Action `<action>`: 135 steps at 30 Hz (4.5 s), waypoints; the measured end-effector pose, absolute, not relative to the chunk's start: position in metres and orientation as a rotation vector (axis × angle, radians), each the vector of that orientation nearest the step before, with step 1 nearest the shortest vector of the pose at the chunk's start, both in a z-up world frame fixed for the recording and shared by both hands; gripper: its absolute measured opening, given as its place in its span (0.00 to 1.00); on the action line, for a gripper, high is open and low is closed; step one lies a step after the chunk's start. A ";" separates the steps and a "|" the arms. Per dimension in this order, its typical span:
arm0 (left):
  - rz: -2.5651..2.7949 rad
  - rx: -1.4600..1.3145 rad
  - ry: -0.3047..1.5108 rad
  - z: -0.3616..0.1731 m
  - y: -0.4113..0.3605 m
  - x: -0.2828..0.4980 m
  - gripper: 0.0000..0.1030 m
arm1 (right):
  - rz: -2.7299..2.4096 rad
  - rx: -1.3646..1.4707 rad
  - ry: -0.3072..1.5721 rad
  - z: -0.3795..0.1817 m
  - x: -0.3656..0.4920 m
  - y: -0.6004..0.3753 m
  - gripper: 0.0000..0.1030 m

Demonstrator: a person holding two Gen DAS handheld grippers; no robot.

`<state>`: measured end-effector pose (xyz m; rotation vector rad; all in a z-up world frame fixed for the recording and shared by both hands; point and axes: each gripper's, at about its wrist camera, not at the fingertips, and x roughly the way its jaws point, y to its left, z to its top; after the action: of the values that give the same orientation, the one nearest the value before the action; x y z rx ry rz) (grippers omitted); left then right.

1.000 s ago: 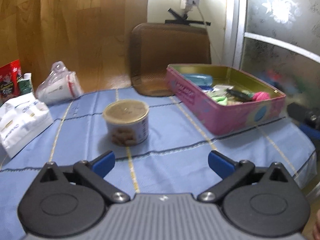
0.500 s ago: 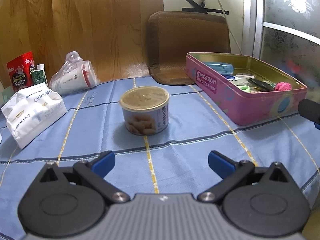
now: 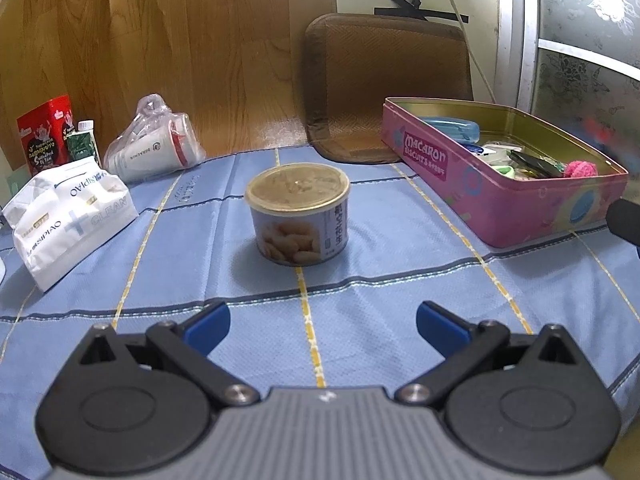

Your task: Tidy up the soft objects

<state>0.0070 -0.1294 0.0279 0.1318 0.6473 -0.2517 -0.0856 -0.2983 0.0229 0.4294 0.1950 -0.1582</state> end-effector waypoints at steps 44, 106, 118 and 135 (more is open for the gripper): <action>-0.243 0.203 0.736 0.010 -0.120 0.017 1.00 | -0.141 0.444 0.223 0.014 -0.079 -0.301 0.96; -0.262 0.219 0.741 0.012 -0.117 0.019 1.00 | -0.167 0.473 0.223 0.008 -0.076 -0.305 1.00; -0.252 0.211 0.772 0.011 -0.116 0.021 1.00 | -0.152 0.471 0.230 0.007 -0.076 -0.305 1.00; -0.245 0.181 0.836 0.006 -0.107 0.029 1.00 | -0.103 0.471 0.293 0.004 -0.067 -0.301 1.00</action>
<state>0.0288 -0.1074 0.0057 0.1807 0.8359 -0.2445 -0.0667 -0.3013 0.0044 0.4713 0.2928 -0.1029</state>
